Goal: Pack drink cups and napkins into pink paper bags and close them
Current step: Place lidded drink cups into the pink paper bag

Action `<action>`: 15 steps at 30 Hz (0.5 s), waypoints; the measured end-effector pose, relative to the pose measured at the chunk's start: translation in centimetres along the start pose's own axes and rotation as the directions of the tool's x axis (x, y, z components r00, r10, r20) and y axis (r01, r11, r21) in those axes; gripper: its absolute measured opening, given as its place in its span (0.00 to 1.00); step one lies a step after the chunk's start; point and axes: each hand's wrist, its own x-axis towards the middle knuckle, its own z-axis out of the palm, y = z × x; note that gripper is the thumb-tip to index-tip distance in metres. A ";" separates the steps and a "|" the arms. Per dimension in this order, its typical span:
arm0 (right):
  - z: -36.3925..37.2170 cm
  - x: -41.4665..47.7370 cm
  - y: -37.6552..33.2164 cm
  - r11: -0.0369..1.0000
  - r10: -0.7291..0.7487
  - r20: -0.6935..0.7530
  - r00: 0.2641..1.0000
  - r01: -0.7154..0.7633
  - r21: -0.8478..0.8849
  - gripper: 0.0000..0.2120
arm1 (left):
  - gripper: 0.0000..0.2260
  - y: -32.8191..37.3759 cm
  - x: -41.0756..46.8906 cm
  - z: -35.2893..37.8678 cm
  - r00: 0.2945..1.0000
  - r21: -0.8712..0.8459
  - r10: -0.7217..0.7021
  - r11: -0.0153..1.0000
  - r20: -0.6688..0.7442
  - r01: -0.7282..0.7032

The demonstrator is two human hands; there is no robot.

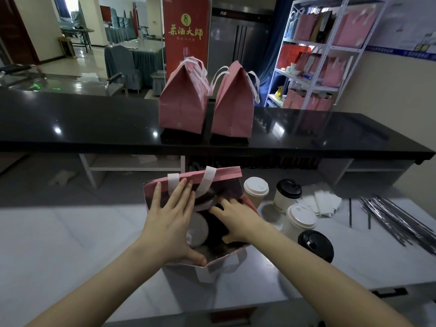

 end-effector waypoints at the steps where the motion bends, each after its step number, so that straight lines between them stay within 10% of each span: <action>1: 0.1 0.0 0.1 1.000 0.002 -0.015 1.000 -0.002 0.019 0.37 | 0.65 0.0 0.1 -0.1 1.000 0.002 0.001 1.000 0.003 -0.001; 15: 1.6 1.6 -1.3 0.983 0.047 -0.003 0.999 -0.046 0.175 0.39 | 0.62 -2.2 1.6 -1.0 0.997 0.074 0.045 0.996 0.061 -0.050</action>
